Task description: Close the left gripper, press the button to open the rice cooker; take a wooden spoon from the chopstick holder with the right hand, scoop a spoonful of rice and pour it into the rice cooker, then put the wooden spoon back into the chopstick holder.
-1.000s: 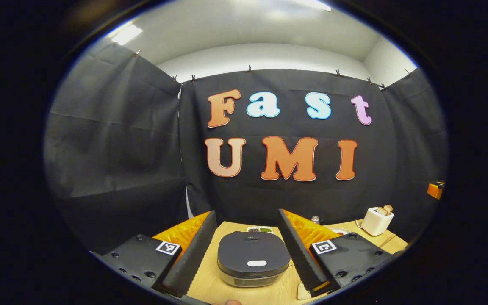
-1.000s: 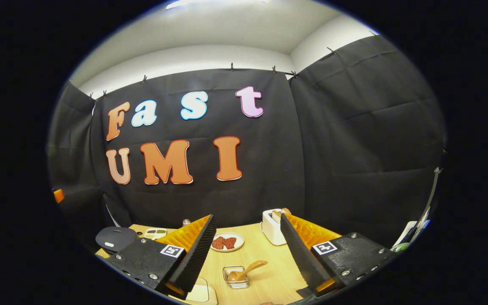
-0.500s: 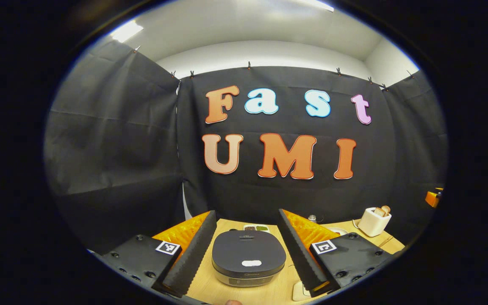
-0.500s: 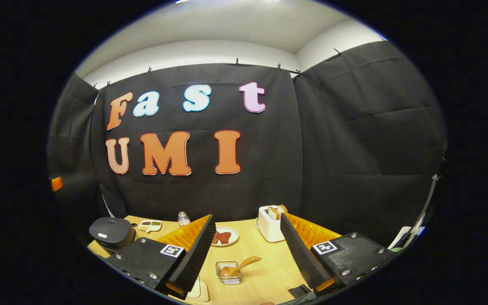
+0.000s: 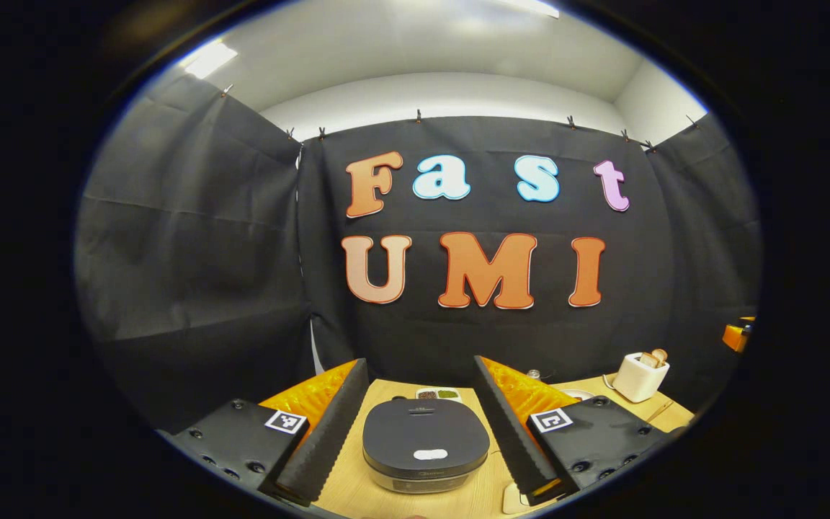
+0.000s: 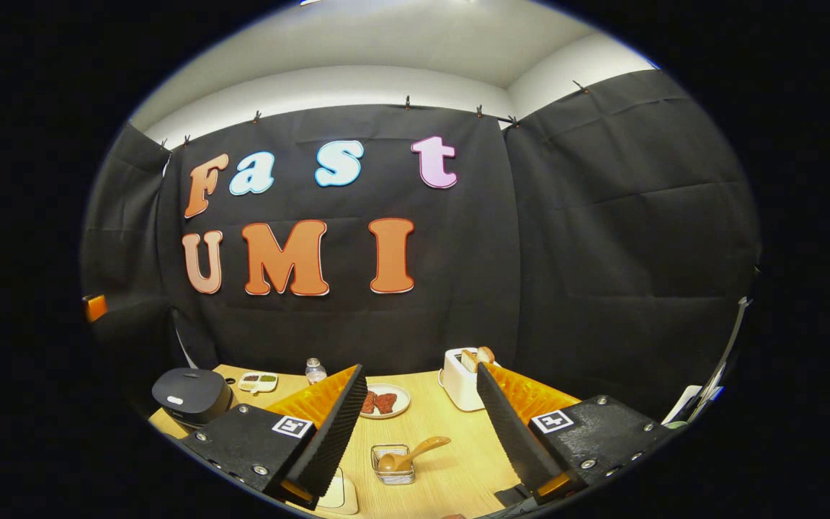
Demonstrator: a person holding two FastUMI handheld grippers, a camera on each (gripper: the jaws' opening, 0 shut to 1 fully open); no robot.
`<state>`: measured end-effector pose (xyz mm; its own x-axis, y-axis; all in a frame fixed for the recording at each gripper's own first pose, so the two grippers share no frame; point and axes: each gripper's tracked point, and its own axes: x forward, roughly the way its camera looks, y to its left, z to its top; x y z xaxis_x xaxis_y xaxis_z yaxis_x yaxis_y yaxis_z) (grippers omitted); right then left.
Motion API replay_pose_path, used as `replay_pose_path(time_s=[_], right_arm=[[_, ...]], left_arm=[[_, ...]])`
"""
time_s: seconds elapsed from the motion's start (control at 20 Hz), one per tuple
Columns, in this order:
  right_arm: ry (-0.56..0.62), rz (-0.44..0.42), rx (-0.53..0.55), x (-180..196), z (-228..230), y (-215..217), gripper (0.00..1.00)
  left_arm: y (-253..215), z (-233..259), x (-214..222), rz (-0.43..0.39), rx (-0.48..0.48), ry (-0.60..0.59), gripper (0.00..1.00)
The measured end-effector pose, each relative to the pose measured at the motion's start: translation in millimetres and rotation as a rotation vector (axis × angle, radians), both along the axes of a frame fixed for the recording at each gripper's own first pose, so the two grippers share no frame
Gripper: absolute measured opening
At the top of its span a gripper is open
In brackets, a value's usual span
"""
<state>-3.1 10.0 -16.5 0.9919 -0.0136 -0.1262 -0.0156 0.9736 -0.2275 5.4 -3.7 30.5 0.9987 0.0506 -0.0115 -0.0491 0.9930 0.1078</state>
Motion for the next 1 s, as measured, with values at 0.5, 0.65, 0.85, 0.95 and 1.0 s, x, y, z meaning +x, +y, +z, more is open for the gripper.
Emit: replay_pose_path(time_s=[0.5,0.65,0.85,0.95,1.0], right_arm=[[0.023,0.016,-0.009,3.4,-7.8,8.8,1.0],[0.027,0.02,-0.013,4.5,-10.3,11.9,1.0],[0.034,0.018,-0.013,5.5,-11.9,12.4,0.95],[0.038,0.015,-0.009,5.4,-13.1,11.5,0.95],[0.041,0.014,-0.006,5.5,-14.2,11.3,0.95]], left_arm=[[-6.3,3.1,-0.7,-0.019,0.042,0.023,0.37],[9.2,4.3,6.6,0.031,0.041,0.012,0.14],[12.7,-12.6,11.3,0.045,0.001,0.058,0.05],[19.1,-29.9,20.7,0.055,-0.025,0.107,0.01],[17.3,-41.4,24.8,0.046,-0.05,0.136,0.05]])
